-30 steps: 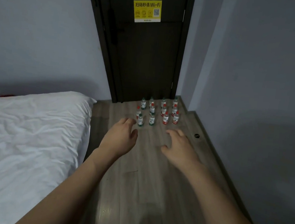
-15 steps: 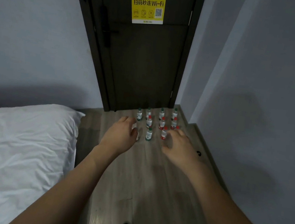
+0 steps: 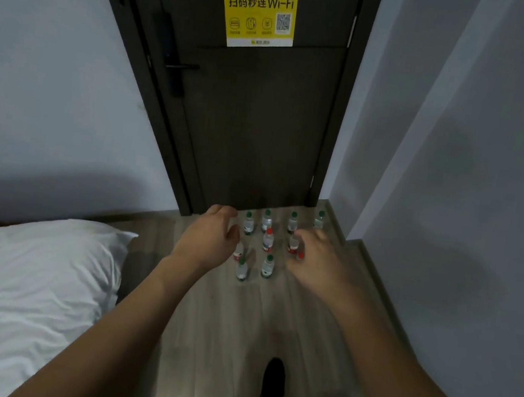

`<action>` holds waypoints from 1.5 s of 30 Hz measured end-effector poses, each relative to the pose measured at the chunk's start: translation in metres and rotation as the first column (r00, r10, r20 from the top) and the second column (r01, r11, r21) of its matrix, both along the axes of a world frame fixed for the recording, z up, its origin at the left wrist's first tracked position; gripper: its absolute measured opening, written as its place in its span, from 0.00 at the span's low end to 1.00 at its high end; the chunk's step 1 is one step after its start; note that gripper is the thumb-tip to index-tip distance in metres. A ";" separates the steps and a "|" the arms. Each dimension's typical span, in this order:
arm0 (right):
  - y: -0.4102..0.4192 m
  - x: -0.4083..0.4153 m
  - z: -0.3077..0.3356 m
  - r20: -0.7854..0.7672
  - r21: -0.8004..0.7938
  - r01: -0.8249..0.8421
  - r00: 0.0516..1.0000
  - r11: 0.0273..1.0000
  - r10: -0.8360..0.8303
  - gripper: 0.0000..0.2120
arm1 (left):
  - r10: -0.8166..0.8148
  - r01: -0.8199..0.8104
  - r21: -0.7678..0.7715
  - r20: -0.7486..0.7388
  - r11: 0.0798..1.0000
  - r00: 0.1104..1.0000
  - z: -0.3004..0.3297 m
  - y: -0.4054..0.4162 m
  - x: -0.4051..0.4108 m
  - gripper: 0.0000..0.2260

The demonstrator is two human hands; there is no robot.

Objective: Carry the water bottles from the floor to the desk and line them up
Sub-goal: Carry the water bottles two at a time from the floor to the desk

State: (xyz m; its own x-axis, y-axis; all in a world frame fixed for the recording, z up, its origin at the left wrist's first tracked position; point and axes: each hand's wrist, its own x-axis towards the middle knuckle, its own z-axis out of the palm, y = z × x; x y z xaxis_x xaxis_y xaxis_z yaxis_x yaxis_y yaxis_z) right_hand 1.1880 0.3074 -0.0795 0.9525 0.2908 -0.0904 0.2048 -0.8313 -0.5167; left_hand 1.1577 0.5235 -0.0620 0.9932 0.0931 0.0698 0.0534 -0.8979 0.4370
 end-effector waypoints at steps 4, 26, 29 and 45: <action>0.012 0.080 -0.006 -0.007 0.033 -0.048 0.999 0.998 0.049 0.28 | 0.032 -0.032 0.023 -0.026 0.999 0.999 -0.003 0.017 0.067 0.14; 0.082 0.309 -0.048 -0.152 0.019 -0.023 0.988 1.000 0.026 0.25 | 0.076 -0.071 0.030 -0.171 0.997 0.982 -0.039 0.083 0.298 0.16; 0.100 0.334 -0.051 -0.158 -0.006 0.006 0.987 1.000 -0.007 0.23 | 0.027 -0.026 0.007 -0.162 1.000 0.987 -0.048 0.106 0.329 0.16; 0.142 0.417 -0.405 -0.246 -0.183 -0.036 0.969 0.982 -0.010 0.27 | -0.077 0.064 -0.056 -0.270 0.996 0.960 -0.415 0.138 0.421 0.18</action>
State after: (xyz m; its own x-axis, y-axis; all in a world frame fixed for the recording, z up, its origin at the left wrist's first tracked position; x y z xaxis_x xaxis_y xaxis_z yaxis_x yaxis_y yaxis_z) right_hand 1.6052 0.4495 -0.4842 0.8907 0.2589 -0.3736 0.1025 -0.9151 -0.3899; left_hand 1.5789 0.6613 -0.4774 0.9783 0.0187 -0.2065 0.1132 -0.8828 0.4559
